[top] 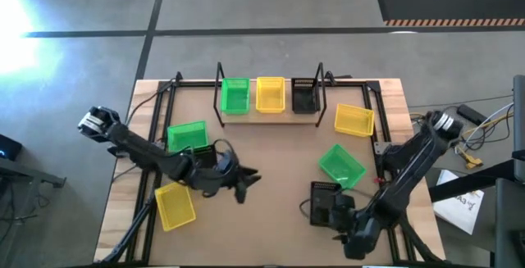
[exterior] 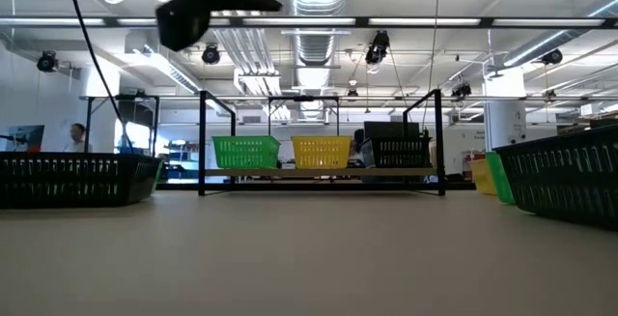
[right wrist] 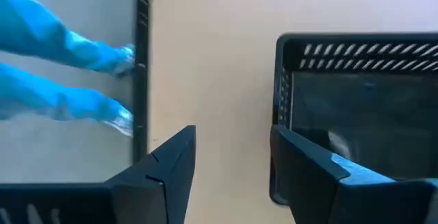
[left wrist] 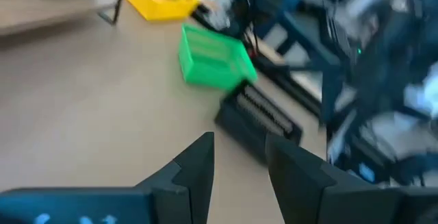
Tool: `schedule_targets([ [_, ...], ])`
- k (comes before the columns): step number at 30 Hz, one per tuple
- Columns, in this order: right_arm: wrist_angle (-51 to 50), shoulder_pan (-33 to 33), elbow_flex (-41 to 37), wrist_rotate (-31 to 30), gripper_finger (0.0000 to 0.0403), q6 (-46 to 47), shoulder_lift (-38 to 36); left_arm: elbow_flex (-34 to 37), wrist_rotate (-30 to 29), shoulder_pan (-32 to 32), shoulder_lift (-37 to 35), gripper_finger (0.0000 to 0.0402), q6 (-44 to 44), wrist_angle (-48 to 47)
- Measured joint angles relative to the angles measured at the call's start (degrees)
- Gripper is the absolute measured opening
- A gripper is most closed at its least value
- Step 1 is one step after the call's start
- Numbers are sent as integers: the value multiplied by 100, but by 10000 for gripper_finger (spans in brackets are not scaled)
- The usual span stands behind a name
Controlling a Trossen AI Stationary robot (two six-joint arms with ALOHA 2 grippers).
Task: Stack baskets on shelf by color
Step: Stack the right black bin on top of the other black bin on the shelf
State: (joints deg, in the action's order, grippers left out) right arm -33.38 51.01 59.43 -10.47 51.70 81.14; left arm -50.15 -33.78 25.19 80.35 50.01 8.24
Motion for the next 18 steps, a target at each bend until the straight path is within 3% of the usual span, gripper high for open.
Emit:
schedule_targets([
  [4,-325,2,468,-5,165,100,800,-32,141,-303,375,116,3,697],
  [10,-1720,1,1560,-378,131,227,1853,-46,1423,-461,664,116,-353,1450],
  [18,-2851,41,2762,-1191,111,20,2365,-46,1731,-461,532,116,-1031,1491],
])
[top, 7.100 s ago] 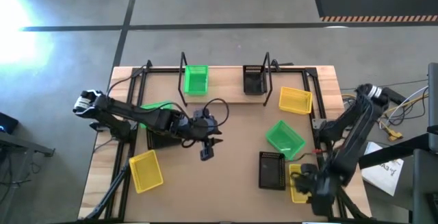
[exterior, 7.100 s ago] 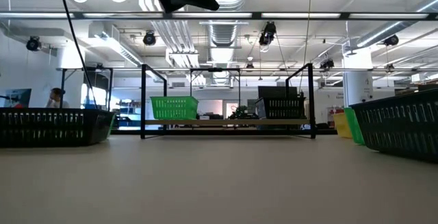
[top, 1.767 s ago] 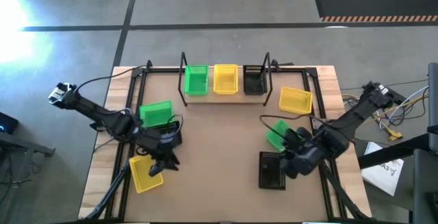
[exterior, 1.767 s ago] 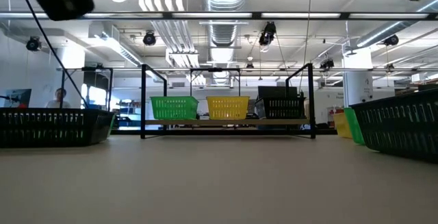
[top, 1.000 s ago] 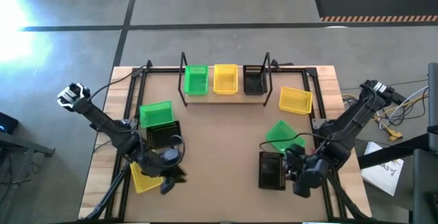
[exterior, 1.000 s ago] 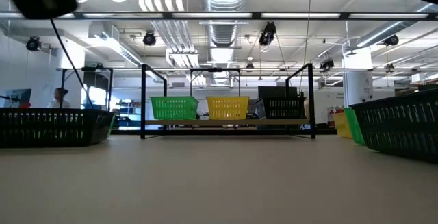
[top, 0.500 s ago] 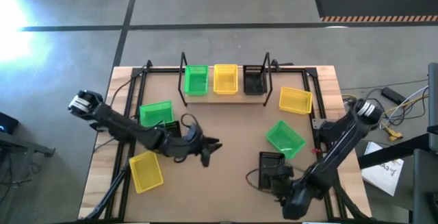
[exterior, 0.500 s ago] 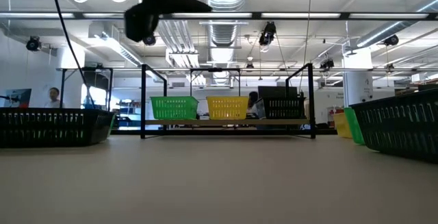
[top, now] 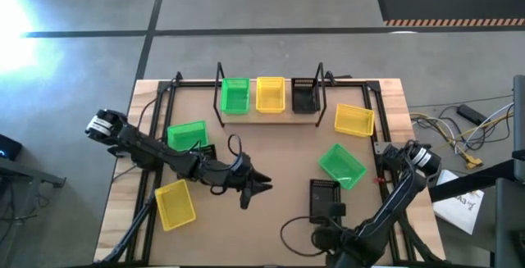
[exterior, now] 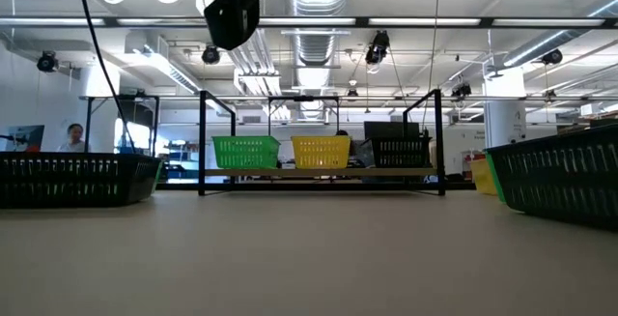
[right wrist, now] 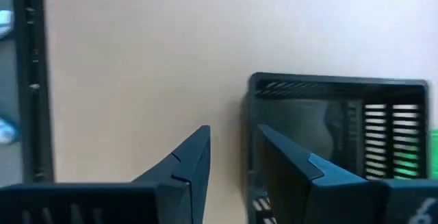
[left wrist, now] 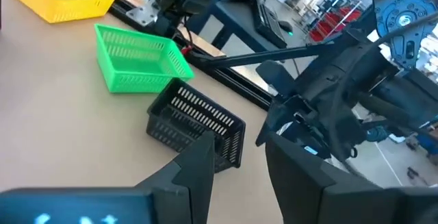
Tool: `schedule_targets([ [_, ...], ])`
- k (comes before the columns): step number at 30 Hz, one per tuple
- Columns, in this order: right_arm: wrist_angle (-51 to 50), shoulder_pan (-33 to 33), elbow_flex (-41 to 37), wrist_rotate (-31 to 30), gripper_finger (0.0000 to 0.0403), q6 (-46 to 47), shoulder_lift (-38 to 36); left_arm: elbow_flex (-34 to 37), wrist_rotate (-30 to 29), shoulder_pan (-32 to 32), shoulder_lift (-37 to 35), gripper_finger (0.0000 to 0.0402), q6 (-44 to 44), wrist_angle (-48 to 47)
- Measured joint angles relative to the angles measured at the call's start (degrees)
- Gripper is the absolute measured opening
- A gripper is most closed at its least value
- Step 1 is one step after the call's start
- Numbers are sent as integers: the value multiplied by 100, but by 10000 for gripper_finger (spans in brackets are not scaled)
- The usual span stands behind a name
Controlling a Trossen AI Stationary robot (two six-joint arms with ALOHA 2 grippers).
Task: Stack baskets on shelf by color
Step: Stack the right black bin on top of the other black bin on the shelf
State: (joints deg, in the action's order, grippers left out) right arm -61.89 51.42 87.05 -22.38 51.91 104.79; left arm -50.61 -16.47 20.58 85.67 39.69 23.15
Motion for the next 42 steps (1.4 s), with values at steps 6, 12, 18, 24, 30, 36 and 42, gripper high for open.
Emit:
schedule_targets([
  [6,-205,-23,-310,38,117,299,42,29,252,0,-20,116,-253,-13],
  [12,-14,-83,-673,553,89,211,24,29,570,0,-24,116,-459,-9],
  [18,436,-186,-760,635,36,19,6,40,856,-11,-65,116,-583,-58],
  [24,432,-422,-556,838,12,-152,-4,51,881,-24,-437,116,-607,-878],
  [30,421,-758,106,1361,11,-865,-50,142,879,-24,-889,116,-618,-1718],
  [36,339,-1248,1130,1489,10,-1553,-127,160,875,4,-1346,116,-684,-2739],
  [42,-406,-1890,2126,743,9,-2109,-127,167,864,121,-1637,116,-752,-3298],
])
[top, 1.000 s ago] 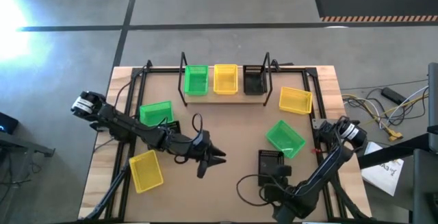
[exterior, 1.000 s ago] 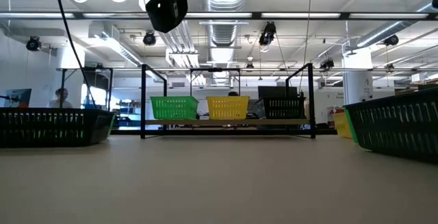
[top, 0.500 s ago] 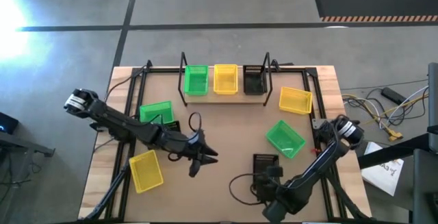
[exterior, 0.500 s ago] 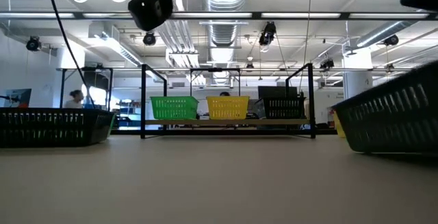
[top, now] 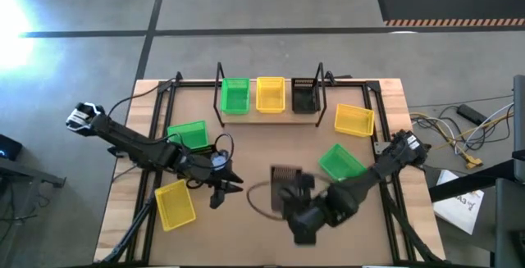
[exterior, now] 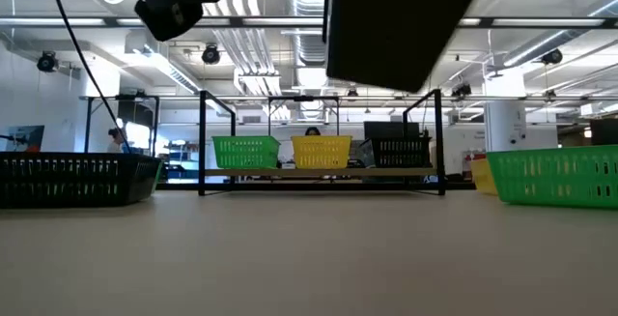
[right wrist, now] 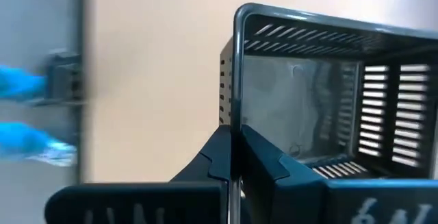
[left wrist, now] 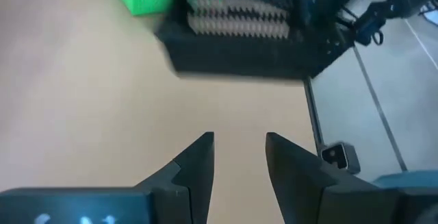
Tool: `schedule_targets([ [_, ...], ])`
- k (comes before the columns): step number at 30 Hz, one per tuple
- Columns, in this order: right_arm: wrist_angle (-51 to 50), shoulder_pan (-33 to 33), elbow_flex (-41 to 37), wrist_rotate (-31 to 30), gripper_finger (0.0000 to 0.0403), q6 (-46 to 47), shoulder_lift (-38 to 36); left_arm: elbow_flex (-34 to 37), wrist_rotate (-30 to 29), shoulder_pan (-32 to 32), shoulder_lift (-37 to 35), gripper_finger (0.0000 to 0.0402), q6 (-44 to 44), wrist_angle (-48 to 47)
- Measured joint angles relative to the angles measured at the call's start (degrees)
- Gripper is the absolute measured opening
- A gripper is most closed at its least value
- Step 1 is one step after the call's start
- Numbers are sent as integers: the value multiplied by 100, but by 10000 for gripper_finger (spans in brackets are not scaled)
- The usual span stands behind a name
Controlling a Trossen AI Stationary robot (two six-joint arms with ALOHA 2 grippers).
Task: Stack baskets on shelf by color
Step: Stack the right black bin on top of the other black bin on the shelf
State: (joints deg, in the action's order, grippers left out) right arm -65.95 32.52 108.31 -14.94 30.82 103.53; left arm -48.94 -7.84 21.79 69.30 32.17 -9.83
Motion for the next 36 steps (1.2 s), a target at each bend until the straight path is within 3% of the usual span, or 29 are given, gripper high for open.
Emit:
schedule_targets([
  [6,-1371,-1080,844,-218,9,-1119,0,131,-235,154,-121,116,149,-22],
  [11,-2016,-2349,1241,-208,9,-2716,-13,324,-392,249,-186,116,777,-26],
  [22,-1982,-5015,791,164,9,-5325,-109,408,-1067,270,-195,116,1262,216],
  [28,-1807,-5557,301,356,9,-5922,-109,406,-1398,268,-195,116,1479,215],
  [36,-1210,-5655,-550,350,9,-6219,-109,406,-1846,266,-195,116,1551,234],
])
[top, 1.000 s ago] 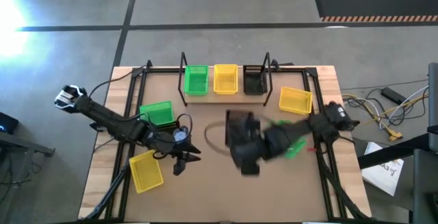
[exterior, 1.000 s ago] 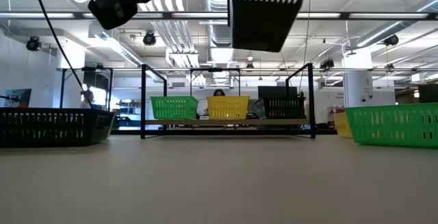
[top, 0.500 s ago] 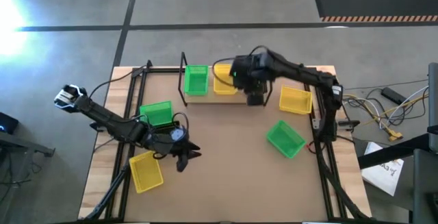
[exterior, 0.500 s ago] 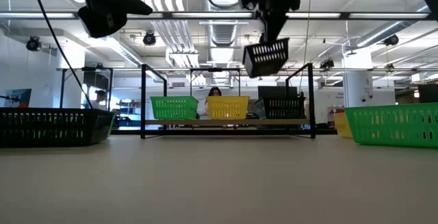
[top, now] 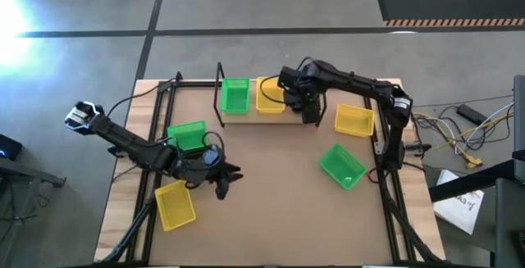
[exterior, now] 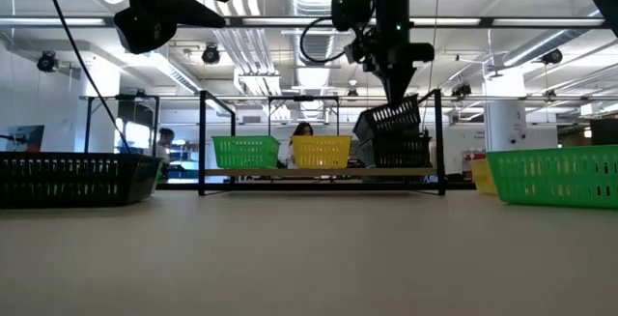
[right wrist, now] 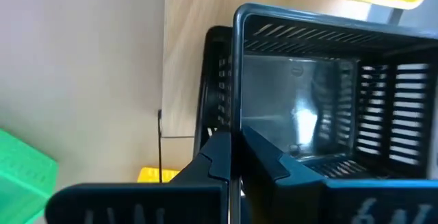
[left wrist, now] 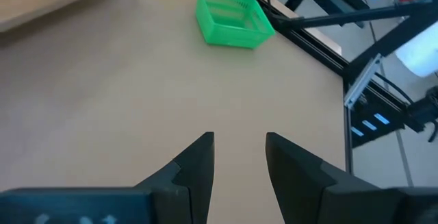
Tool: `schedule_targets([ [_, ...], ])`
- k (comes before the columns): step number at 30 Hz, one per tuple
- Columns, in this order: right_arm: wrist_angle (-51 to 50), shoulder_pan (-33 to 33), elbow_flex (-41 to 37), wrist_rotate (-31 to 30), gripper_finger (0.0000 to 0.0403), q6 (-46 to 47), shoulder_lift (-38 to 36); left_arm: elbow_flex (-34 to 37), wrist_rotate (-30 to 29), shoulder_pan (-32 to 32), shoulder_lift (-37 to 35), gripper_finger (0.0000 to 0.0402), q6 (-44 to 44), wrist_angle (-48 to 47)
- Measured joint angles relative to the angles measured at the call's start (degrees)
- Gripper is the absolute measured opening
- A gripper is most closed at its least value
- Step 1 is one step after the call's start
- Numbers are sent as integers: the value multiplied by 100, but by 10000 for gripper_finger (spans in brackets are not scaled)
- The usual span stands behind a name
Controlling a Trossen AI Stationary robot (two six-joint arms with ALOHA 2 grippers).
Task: Stack baskets on shelf by color
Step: Stack the right black bin on top of the other black bin on the shelf, then stack the left green bin on top of the other green bin on the shelf
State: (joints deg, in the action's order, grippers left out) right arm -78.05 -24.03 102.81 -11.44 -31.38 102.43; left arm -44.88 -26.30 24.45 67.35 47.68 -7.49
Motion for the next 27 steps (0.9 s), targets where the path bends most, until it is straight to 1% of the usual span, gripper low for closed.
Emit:
schedule_targets([
  [8,628,-2,-467,-14,11,280,0,-7,-83,-7,0,116,0,11],
  [12,693,-2,-579,-101,13,299,0,-7,-83,-7,0,116,0,16],
  [14,698,-2,-639,-103,20,280,-1,-7,-83,-7,0,116,0,13],
  [17,690,-2,-676,-154,48,298,0,-7,-83,-7,0,116,-2,13],
  [23,670,-2,-598,-238,131,524,-41,-7,-75,-7,0,116,-2,13],
  [25,631,0,-565,-403,154,678,-115,-7,-67,-7,0,116,-4,13],
  [27,584,0,-570,-526,169,861,-210,-7,-57,-7,0,116,-4,12],
])
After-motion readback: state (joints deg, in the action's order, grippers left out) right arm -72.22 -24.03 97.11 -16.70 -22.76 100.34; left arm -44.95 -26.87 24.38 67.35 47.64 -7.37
